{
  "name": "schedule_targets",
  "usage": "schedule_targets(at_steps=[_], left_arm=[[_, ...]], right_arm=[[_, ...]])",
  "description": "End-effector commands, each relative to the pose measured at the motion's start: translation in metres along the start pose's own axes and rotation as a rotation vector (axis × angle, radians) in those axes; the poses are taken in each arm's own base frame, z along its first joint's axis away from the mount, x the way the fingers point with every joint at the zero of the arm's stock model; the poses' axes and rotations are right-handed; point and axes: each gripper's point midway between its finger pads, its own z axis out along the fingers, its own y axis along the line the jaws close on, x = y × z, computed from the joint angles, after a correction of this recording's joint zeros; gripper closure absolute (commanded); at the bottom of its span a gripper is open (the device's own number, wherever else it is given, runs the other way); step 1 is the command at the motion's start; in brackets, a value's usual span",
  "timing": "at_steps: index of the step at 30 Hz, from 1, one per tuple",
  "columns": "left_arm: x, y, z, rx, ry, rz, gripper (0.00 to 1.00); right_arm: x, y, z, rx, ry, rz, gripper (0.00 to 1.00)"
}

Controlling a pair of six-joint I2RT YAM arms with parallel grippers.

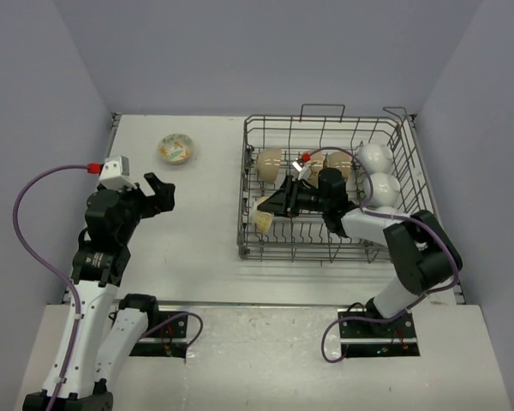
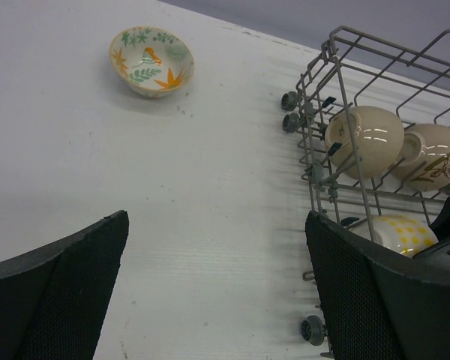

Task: Unload the bowls from the dish rack

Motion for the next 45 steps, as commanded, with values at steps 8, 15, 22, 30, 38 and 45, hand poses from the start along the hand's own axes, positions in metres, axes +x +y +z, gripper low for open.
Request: schedule_targets(at_steps=[8, 15, 22, 30, 38, 45], left_arm=[[-0.006, -0.002, 0.001, 0.01, -0.025, 0.033, 0.0], [-0.007, -0.002, 0.001, 0.011, -0.027, 0.035, 0.0], [-0.006, -0.002, 0.0, 0.009, -0.026, 0.036, 0.0], [-0.009, 0.002, 0.0, -0.017, -0.035, 0.036, 0.0], [-0.01, 0.003, -0.001, -0.02, -0.036, 0.035, 0.0], [-0.022, -0.012, -0.004, 0.031, -0.028, 0.017, 0.0]], right_arm=[[-0.015, 0.028, -0.004, -0.142, -0.007, -0.043, 0.61], [-0.014, 0.023, -0.002, -0.156, 0.011, -0.019, 0.74], [-0.014, 0.03, -0.004, -0.224, 0.014, 0.001, 0.84], [-0.017, 0.069, -0.021, -0.36, 0.005, -0.028, 1.0], [-0.012, 0.104, -0.039, -0.489, 0.024, -0.079, 1.0], [-0.008, 0.137, -0.054, -0.55, 0.064, -0.225, 1.0]])
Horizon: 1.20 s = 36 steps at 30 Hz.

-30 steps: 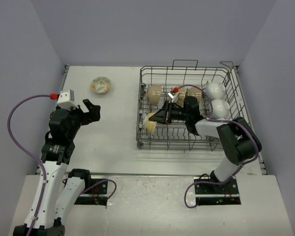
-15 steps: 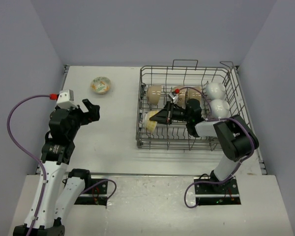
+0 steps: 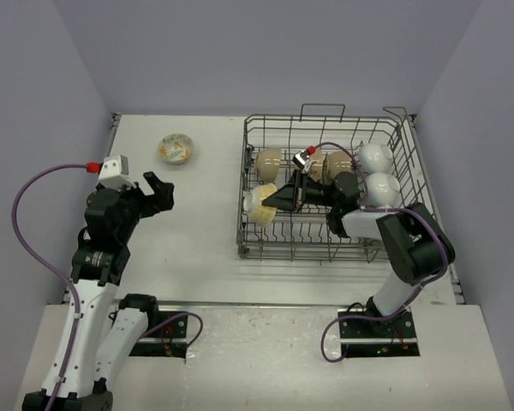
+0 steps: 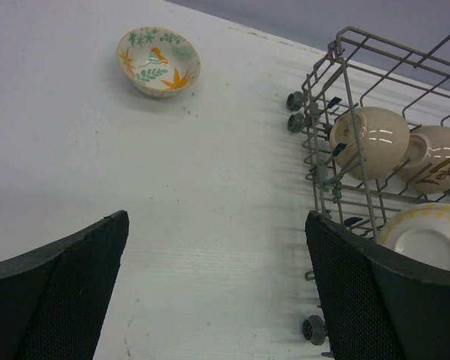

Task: Unload the bowls from the dish rack

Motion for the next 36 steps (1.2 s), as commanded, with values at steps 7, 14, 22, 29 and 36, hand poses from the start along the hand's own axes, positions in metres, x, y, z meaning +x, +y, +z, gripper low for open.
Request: schedule_targets(at_steps=[7, 14, 22, 29, 36], left_arm=[[-0.081, -0.11, -0.014, 0.426, 0.073, -0.04, 0.0], [-0.074, -0.213, 0.006, 0.498, 0.242, 0.083, 0.0], [-0.053, -0.274, -0.025, 0.593, 0.276, 0.098, 0.0], [0.004, -0.294, -0.024, 0.596, 0.395, 0.166, 0.0], [0.047, -0.3, -0.017, 0.593, 0.494, 0.266, 0.07]], right_arm=[[-0.001, 0.091, -0.008, 0.261, 0.113, -0.824, 1.0], [0.044, 0.099, -0.038, 0.64, 0.231, -1.35, 1.0], [0.07, 0.087, -0.078, 0.764, 0.38, -1.591, 1.0], [0.072, 0.08, -0.079, 0.847, 0.444, -1.639, 1.0], [0.072, 0.097, -0.067, 0.762, 0.356, -1.708, 1.0]])
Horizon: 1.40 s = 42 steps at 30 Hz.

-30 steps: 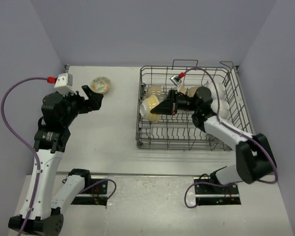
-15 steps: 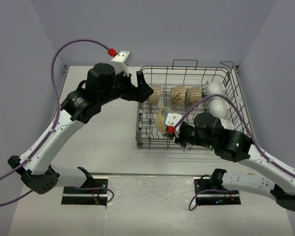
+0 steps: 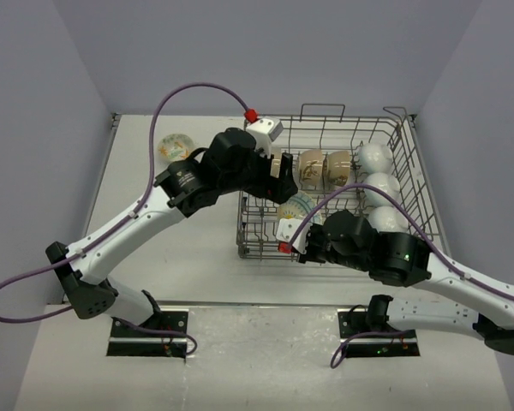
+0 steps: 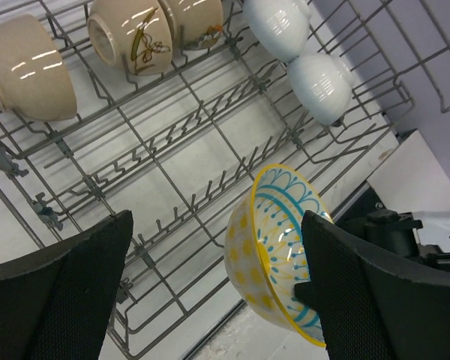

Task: Unload the bowls from the dish rack

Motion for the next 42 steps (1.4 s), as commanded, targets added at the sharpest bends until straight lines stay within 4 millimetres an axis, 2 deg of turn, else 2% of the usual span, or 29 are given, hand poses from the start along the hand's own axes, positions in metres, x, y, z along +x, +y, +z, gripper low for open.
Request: schedule_targets(at_steps=[1, 3, 6, 7, 9, 10, 12, 17, 21, 22, 23, 29, 31, 32, 36, 38, 39, 40, 41, 42], left_arm=[[0.013, 0.001, 0.006, -0.016, 0.044, 0.032, 0.08], [0.021, -0.002, 0.01, -0.012, 0.066, 0.049, 0.14], [0.031, 0.002, 0.015, -0.043, 0.095, 0.067, 0.28], [0.032, 0.004, 0.017, -0.061, 0.098, 0.071, 0.41], [0.034, 0.013, 0.018, -0.115, 0.1, 0.08, 0.55], [0.036, 0.016, 0.019, -0.129, 0.106, 0.084, 0.68], [0.038, 0.022, 0.02, -0.169, 0.114, 0.095, 0.69], [0.047, 0.031, 0.029, -0.253, 0.161, 0.139, 0.59], [0.05, 0.036, 0.032, -0.307, 0.17, 0.167, 0.6], [0.05, 0.037, 0.032, -0.316, 0.172, 0.171, 0.62], [0.052, 0.039, 0.033, -0.323, 0.18, 0.176, 0.69], [0.056, 0.034, 0.041, -0.293, 0.206, 0.195, 0.71], [0.056, 0.034, 0.042, -0.296, 0.211, 0.198, 0.96], [0.055, 0.034, 0.042, -0.298, 0.208, 0.2, 1.0], [0.045, 0.037, 0.036, -0.323, 0.166, 0.189, 1.0], [0.033, 0.042, 0.03, -0.37, 0.106, 0.163, 1.0], [0.025, 0.042, 0.021, -0.376, 0.068, 0.147, 1.0], [0.015, 0.046, 0.016, -0.405, 0.023, 0.136, 1.0], [0.005, 0.046, 0.005, -0.415, -0.022, 0.107, 1.0], [0.0, 0.05, 0.001, -0.438, -0.048, 0.093, 1.0]], right_arm=[[-0.023, -0.024, -0.007, 0.117, -0.082, -0.024, 1.0], [-0.021, -0.027, -0.007, 0.136, -0.067, -0.022, 1.0], [-0.019, -0.033, -0.007, 0.169, -0.043, -0.024, 1.0], [-0.018, -0.036, -0.007, 0.187, -0.034, -0.023, 1.0], [-0.017, -0.039, -0.008, 0.201, -0.022, -0.016, 1.0], [-0.016, -0.039, -0.008, 0.206, -0.013, -0.013, 1.0], [-0.016, -0.041, -0.009, 0.22, -0.004, -0.004, 1.0], [-0.01, -0.049, -0.008, 0.27, 0.055, 0.006, 1.0], [-0.011, -0.053, -0.01, 0.291, 0.061, 0.006, 1.0], [-0.012, -0.053, -0.011, 0.293, 0.056, 0.009, 1.0], [-0.014, -0.054, -0.012, 0.297, 0.048, 0.013, 1.0], [-0.019, -0.055, -0.01, 0.324, 0.039, -0.006, 1.0], [-0.018, -0.056, -0.009, 0.339, 0.042, -0.009, 1.0], [-0.019, -0.056, -0.009, 0.341, 0.04, -0.01, 1.0], [-0.021, -0.066, -0.013, 0.407, 0.022, 0.003, 1.0], [-0.023, -0.082, -0.021, 0.508, 0.007, 0.037, 1.0], [-0.023, -0.085, -0.023, 0.528, -0.002, 0.045, 0.93], [-0.016, -0.089, -0.024, 0.574, 0.017, 0.043, 0.61], [-0.023, -0.096, -0.032, 0.618, -0.037, 0.074, 0.45], [-0.022, -0.097, -0.033, 0.629, -0.046, 0.078, 0.38]])
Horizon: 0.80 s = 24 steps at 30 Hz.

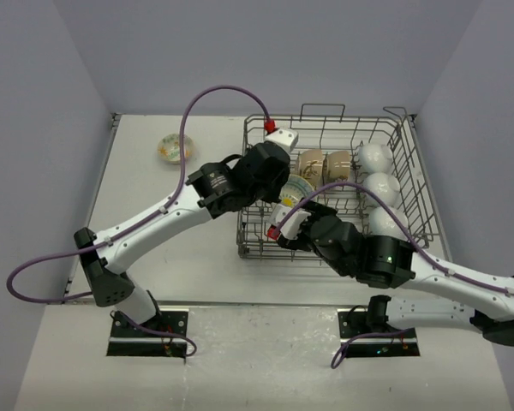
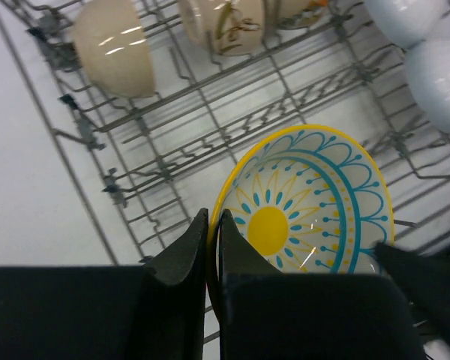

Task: Unload the bowls from the dish rack

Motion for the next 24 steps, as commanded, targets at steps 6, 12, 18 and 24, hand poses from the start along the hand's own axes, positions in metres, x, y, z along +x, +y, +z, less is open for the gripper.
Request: schedule_targets(at_steps=[6, 12, 18, 24], left_arm=[[-0.065, 0.116, -0.045, -0.258, -0.265, -0.25, 1.0], [-0.105, 0.258, -0.065, -0.446, -0.454, -0.531, 1.0], [-0.11, 0.371, -0.021, -0.344, -0.478, -0.756, 1.0], [-0.091, 0.46, 0.035, -0.42, -0.404, -0.847, 1.0]], right_arm=[[-0.012, -0.073, -0.042, 0.318, -0.159, 0.245, 0.11], [-0.002, -0.089, -0.068, 0.367, -0.221, 0.39, 0.01], [-0.001, -0.086, -0.085, 0.31, -0.332, 0.509, 0.01], [0.006, -0.071, -0.082, 0.255, -0.333, 0.53, 0.01]])
